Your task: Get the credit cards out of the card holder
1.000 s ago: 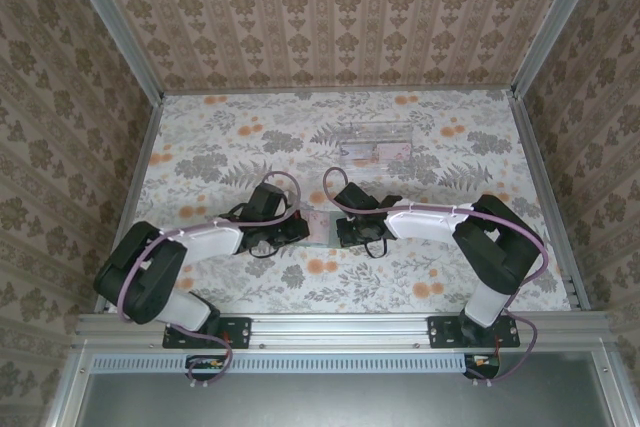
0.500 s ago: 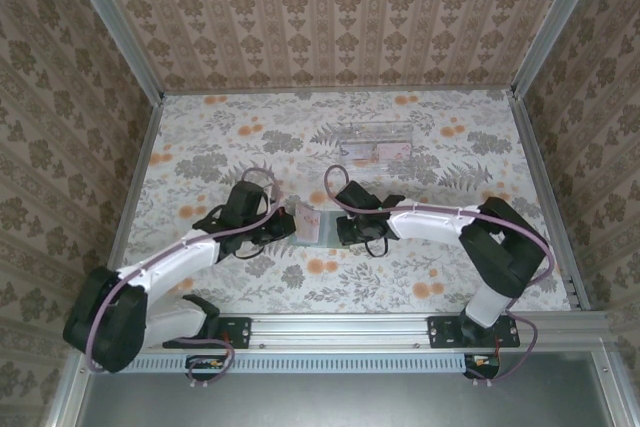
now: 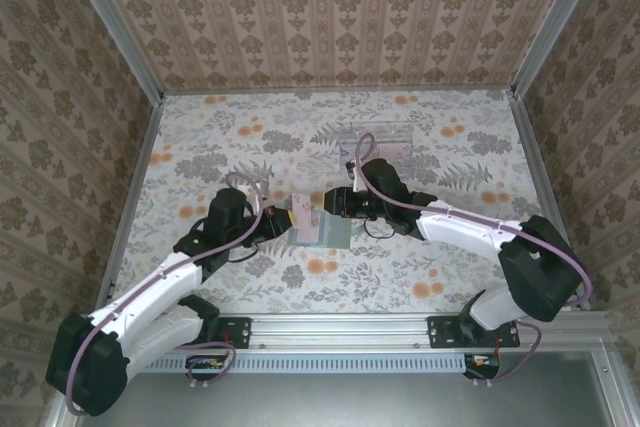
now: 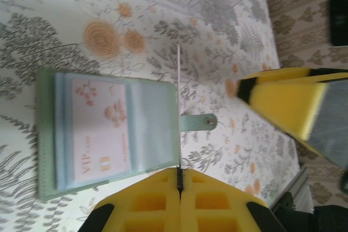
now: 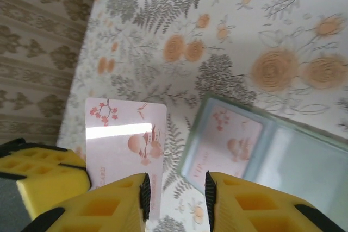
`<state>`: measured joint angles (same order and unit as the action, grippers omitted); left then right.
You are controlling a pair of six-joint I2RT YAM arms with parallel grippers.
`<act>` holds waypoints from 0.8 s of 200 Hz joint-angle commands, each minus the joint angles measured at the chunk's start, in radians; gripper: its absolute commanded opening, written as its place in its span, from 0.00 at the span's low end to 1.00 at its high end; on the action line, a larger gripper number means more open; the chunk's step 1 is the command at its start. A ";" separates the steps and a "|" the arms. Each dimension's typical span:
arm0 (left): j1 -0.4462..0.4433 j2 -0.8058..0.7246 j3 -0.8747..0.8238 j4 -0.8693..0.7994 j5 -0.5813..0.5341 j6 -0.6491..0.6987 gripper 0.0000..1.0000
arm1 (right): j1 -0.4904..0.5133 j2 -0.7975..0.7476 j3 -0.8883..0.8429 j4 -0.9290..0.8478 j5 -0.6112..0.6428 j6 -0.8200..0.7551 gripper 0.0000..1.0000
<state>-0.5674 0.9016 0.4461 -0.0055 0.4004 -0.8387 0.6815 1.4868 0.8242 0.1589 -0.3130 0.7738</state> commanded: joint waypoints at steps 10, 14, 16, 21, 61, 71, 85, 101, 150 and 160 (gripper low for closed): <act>0.008 -0.027 -0.020 0.105 0.067 -0.037 0.00 | -0.020 0.063 -0.036 0.255 -0.213 0.138 0.37; 0.008 -0.026 -0.020 0.112 0.072 -0.039 0.00 | -0.022 0.068 -0.039 0.271 -0.223 0.148 0.37; 0.008 -0.025 -0.020 0.114 0.073 -0.040 0.00 | -0.023 0.070 -0.041 0.278 -0.227 0.152 0.36; 0.008 -0.023 -0.022 0.119 0.078 -0.043 0.00 | -0.025 0.076 -0.044 0.296 -0.236 0.162 0.36; 0.009 0.003 -0.024 0.166 0.103 -0.060 0.00 | -0.026 0.111 -0.036 0.347 -0.283 0.190 0.34; 0.009 0.009 -0.023 0.174 0.107 -0.062 0.00 | -0.028 0.120 -0.033 0.352 -0.290 0.196 0.32; 0.008 0.016 -0.023 0.180 0.112 -0.063 0.00 | -0.029 0.134 -0.031 0.372 -0.304 0.210 0.30; 0.009 0.019 -0.023 0.183 0.115 -0.063 0.00 | -0.030 0.148 -0.031 0.390 -0.314 0.222 0.27; 0.011 0.019 -0.027 0.175 0.111 -0.056 0.00 | -0.048 0.137 -0.067 0.421 -0.327 0.243 0.05; 0.012 0.020 -0.027 0.173 0.108 -0.057 0.00 | -0.056 0.128 -0.080 0.430 -0.330 0.249 0.00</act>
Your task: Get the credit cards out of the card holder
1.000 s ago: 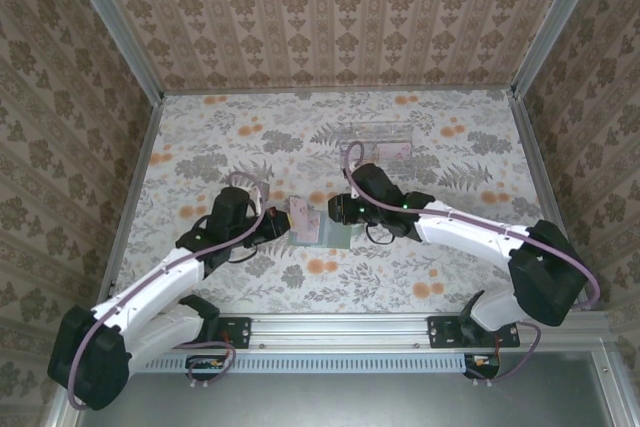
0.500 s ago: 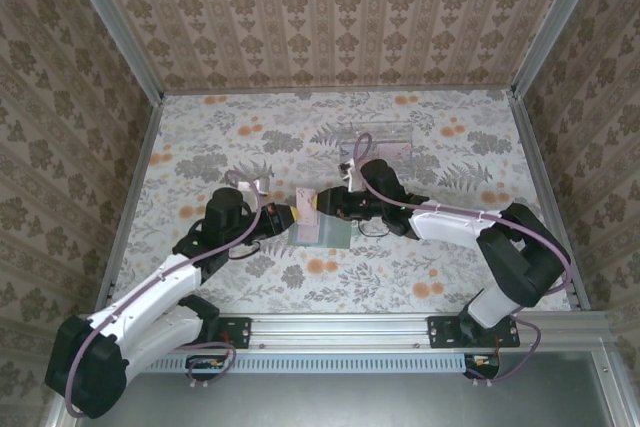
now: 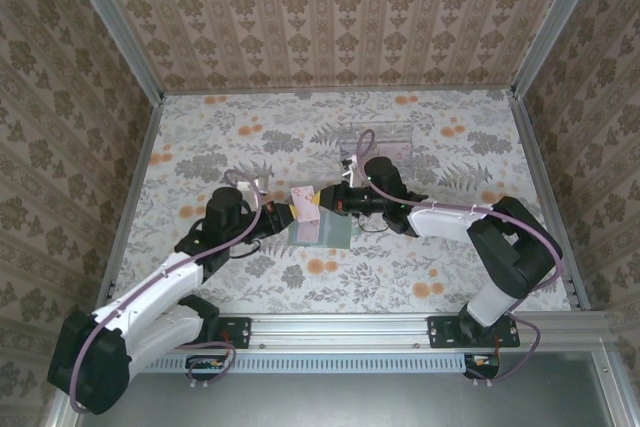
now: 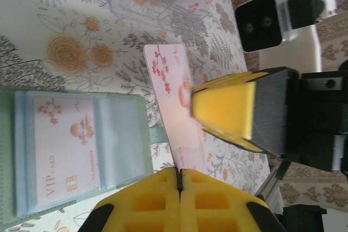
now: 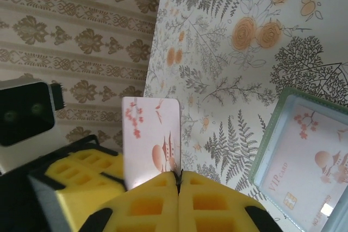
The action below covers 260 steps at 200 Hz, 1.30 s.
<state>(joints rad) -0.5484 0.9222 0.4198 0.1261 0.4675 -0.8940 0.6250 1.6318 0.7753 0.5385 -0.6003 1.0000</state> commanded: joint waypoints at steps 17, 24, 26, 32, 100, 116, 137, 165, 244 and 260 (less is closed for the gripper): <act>-0.003 0.003 -0.008 0.035 0.034 -0.001 0.02 | -0.008 -0.039 -0.049 0.049 -0.044 0.025 0.00; -0.002 0.004 -0.008 0.034 0.036 -0.001 0.11 | -0.008 -0.049 -0.054 0.048 -0.044 0.023 0.00; -0.002 0.004 -0.009 0.034 0.034 -0.002 0.15 | -0.009 -0.053 -0.056 0.048 -0.044 0.023 0.00; -0.002 0.005 -0.009 0.030 0.031 -0.002 0.30 | -0.011 -0.061 -0.060 0.042 -0.043 0.019 0.00; 0.021 -0.060 0.020 -0.105 -0.031 0.070 1.00 | -0.067 -0.284 0.044 -0.543 0.165 -0.313 0.00; 0.028 -0.064 0.032 -0.133 -0.032 0.098 1.00 | -0.068 -0.315 0.134 -0.752 0.313 -0.462 0.00; 0.030 -0.074 0.039 -0.154 -0.036 0.129 1.00 | -0.066 -0.327 0.221 -0.896 0.478 -0.652 0.00; 0.030 -0.108 0.031 -0.168 -0.043 0.161 1.00 | -0.053 -0.334 0.274 -0.937 0.616 -0.912 0.00; 0.031 -0.228 -0.007 -0.182 -0.014 0.202 1.00 | -0.068 -0.191 0.381 -0.923 0.838 -1.734 0.00; 0.031 -0.252 -0.021 -0.180 -0.012 0.197 1.00 | -0.085 -0.163 0.341 -0.858 0.831 -1.917 0.00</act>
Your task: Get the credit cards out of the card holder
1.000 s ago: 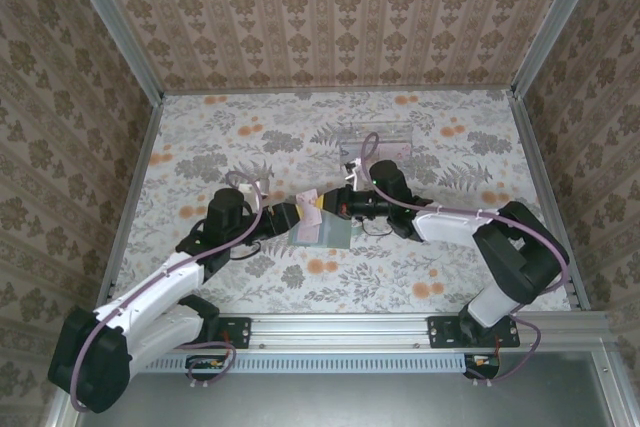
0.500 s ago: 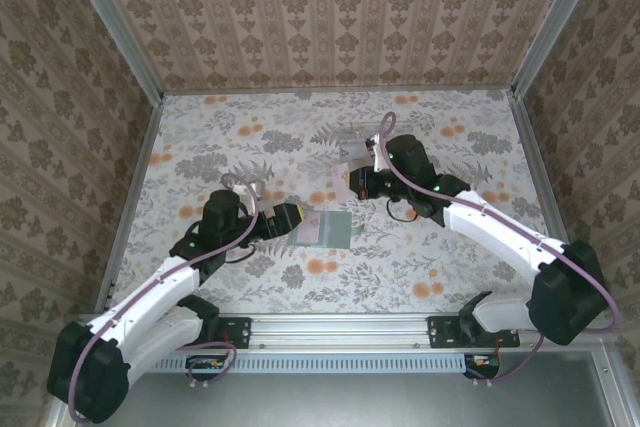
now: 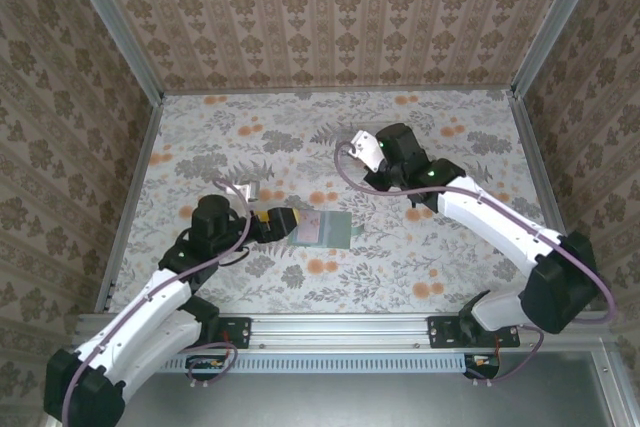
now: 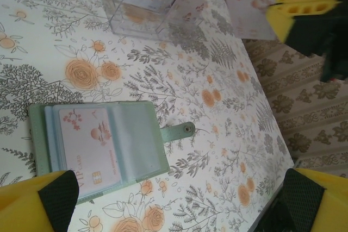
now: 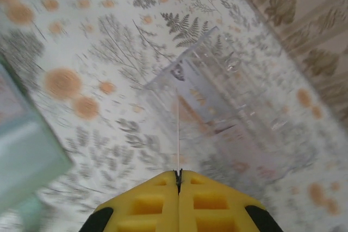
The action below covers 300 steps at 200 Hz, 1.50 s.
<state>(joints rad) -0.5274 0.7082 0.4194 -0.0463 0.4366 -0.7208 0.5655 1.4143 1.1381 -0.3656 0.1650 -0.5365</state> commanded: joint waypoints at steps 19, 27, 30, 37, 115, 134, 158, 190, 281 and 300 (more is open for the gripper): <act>0.010 -0.067 -0.038 -0.008 0.021 0.015 1.00 | -0.058 0.101 -0.036 0.093 0.063 -0.525 0.00; 0.009 -0.079 -0.042 -0.014 0.018 0.016 1.00 | -0.073 0.121 -0.024 0.089 0.052 -0.554 0.00; 0.010 -0.083 -0.043 -0.014 0.017 0.016 1.00 | -0.079 0.129 -0.019 0.087 0.048 -0.560 0.00; 0.010 -0.090 -0.046 -0.019 0.013 0.015 1.00 | -0.093 0.144 -0.010 0.090 0.043 -0.574 0.00; 0.010 -0.069 -0.056 -0.019 0.003 0.015 1.00 | -0.188 0.262 0.065 0.102 -0.027 -0.694 0.00; 0.009 -0.054 -0.056 -0.011 0.004 0.013 1.00 | -0.204 0.283 0.071 0.098 -0.035 -0.718 0.00; 0.010 -0.037 -0.052 -0.007 0.004 0.015 1.00 | -0.218 0.311 0.085 0.104 -0.040 -0.719 0.00; 0.010 -0.035 -0.052 -0.011 0.002 0.016 1.00 | -0.236 0.351 0.115 0.093 -0.047 -0.712 0.00; 0.018 -0.011 -0.053 -0.011 -0.006 0.020 1.00 | -0.264 0.428 0.152 0.083 -0.056 -0.697 0.00; 0.021 0.001 -0.054 -0.001 0.000 0.020 1.00 | -0.276 0.422 0.152 0.074 -0.068 -0.691 0.00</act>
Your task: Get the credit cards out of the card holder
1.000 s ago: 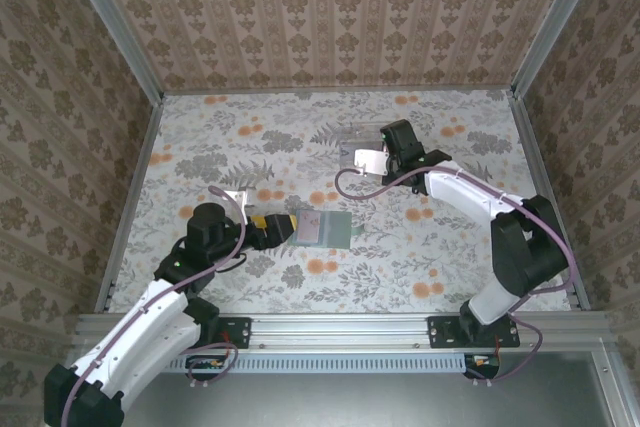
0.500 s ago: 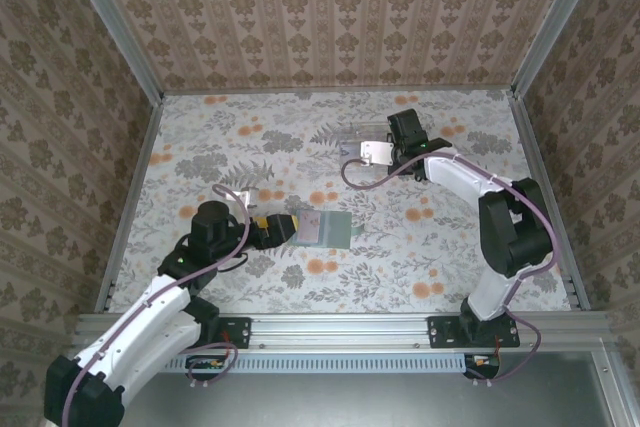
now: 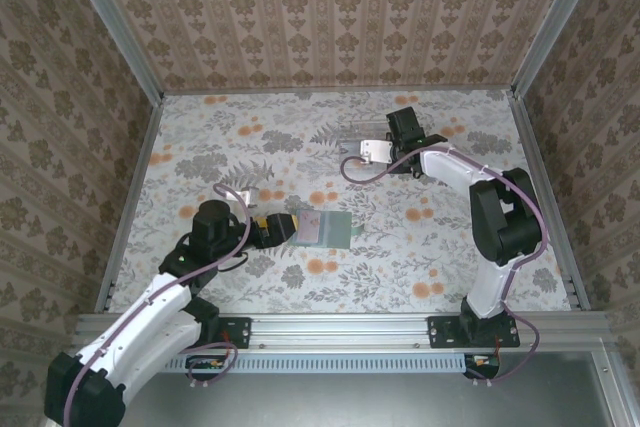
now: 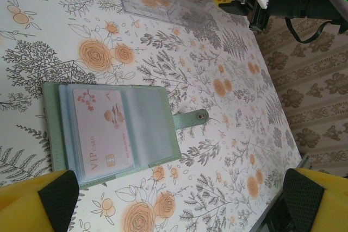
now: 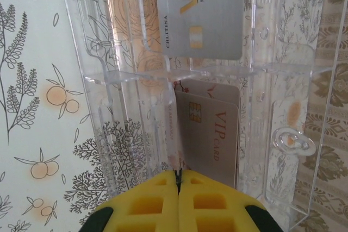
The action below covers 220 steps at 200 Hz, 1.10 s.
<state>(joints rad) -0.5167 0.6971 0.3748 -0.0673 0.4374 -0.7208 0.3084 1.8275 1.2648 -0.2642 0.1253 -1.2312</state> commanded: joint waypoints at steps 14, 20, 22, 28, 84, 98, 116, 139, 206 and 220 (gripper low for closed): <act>0.012 0.022 -0.011 0.029 0.002 0.017 1.00 | -0.024 0.002 0.020 -0.026 -0.031 0.002 0.00; 0.012 0.027 -0.010 0.033 0.004 0.016 1.00 | -0.026 0.001 0.021 -0.025 -0.032 0.001 0.00; 0.012 0.029 -0.011 0.035 0.005 0.016 1.00 | -0.026 0.000 0.021 -0.025 -0.032 0.001 0.00; 0.012 0.032 -0.012 0.038 0.007 0.016 1.00 | -0.028 -0.001 0.022 -0.028 -0.035 0.002 0.00; 0.015 0.027 -0.017 0.037 0.007 0.014 1.00 | -0.028 0.027 0.038 0.003 -0.007 0.014 0.19; 0.014 0.026 -0.016 0.034 0.007 0.015 1.00 | -0.029 0.035 0.036 0.019 0.004 0.015 0.21; 0.015 0.027 -0.017 0.035 0.005 0.016 1.00 | -0.029 0.043 0.034 0.047 0.020 0.020 0.21; 0.017 0.027 -0.017 0.035 0.006 0.016 1.00 | -0.026 0.059 0.036 0.079 0.038 0.029 0.23; 0.018 0.027 -0.019 0.033 0.005 0.016 1.00 | -0.025 0.109 0.084 0.153 0.102 0.091 0.25; 0.020 0.027 -0.019 0.032 0.005 0.017 1.00 | -0.024 0.122 0.091 0.159 0.114 0.097 0.25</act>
<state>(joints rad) -0.5087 0.7319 0.3676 -0.0563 0.4381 -0.7208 0.2840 1.9141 1.3178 -0.1333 0.2001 -1.1709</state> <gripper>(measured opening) 0.997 0.248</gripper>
